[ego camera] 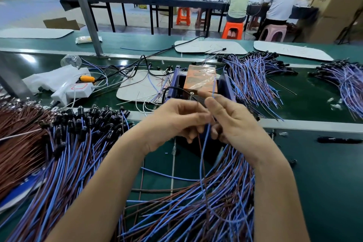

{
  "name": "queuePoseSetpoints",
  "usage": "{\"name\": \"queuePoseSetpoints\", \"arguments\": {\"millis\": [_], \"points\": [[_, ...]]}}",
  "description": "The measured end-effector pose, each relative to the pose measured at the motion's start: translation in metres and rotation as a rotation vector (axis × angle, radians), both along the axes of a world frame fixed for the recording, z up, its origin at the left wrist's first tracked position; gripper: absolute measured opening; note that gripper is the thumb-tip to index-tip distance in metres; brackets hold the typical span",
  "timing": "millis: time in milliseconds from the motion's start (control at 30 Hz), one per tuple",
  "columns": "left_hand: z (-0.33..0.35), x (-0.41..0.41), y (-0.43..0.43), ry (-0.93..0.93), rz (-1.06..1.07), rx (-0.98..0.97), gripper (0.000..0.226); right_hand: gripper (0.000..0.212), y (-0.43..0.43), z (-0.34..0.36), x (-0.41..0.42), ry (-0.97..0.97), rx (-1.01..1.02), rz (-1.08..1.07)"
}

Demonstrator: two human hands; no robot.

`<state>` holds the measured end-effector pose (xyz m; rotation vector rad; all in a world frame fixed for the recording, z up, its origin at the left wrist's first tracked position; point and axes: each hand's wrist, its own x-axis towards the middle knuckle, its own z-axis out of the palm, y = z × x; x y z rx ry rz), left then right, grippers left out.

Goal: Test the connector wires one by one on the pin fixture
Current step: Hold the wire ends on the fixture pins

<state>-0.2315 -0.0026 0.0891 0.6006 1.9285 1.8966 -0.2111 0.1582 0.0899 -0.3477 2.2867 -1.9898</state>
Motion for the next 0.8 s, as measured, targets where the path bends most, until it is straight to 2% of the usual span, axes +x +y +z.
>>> {"name": "queuePoseSetpoints", "arguments": {"millis": [67,100,200,267,333,400,533,633,733,800], "points": [[0.005,-0.003,-0.005,0.004,0.108,0.179,0.007,0.071,0.002,0.0,0.002,-0.044,0.134,0.096],[0.008,-0.005,-0.009,0.007,0.175,0.282,0.008,0.073,0.004,0.0,0.003,-0.067,0.191,0.178],[0.016,-0.012,-0.023,0.039,0.325,0.542,0.019,0.058,0.013,0.0,0.008,-0.107,0.34,0.445],[0.02,-0.015,-0.033,0.072,0.374,0.656,0.012,0.039,0.021,-0.002,0.009,-0.122,0.407,0.496],[0.022,-0.017,-0.042,0.107,0.421,0.734,0.012,0.022,0.029,-0.003,0.008,-0.116,0.412,0.483],[0.024,-0.018,-0.048,0.129,0.478,0.798,0.018,0.015,0.036,-0.001,0.01,-0.095,0.358,0.457],[0.027,-0.018,-0.055,0.111,0.644,0.887,0.026,0.036,0.052,0.001,0.012,0.007,0.242,0.262],[0.027,-0.019,-0.065,0.078,0.724,0.886,0.035,0.033,0.067,0.001,0.016,0.027,0.249,0.183],[0.027,-0.019,-0.069,0.105,0.692,0.818,0.022,0.016,0.079,-0.001,0.021,-0.001,0.298,0.147],[0.026,-0.017,-0.072,0.174,0.558,0.758,0.008,0.021,0.085,-0.007,0.016,0.004,0.347,0.001]]}}
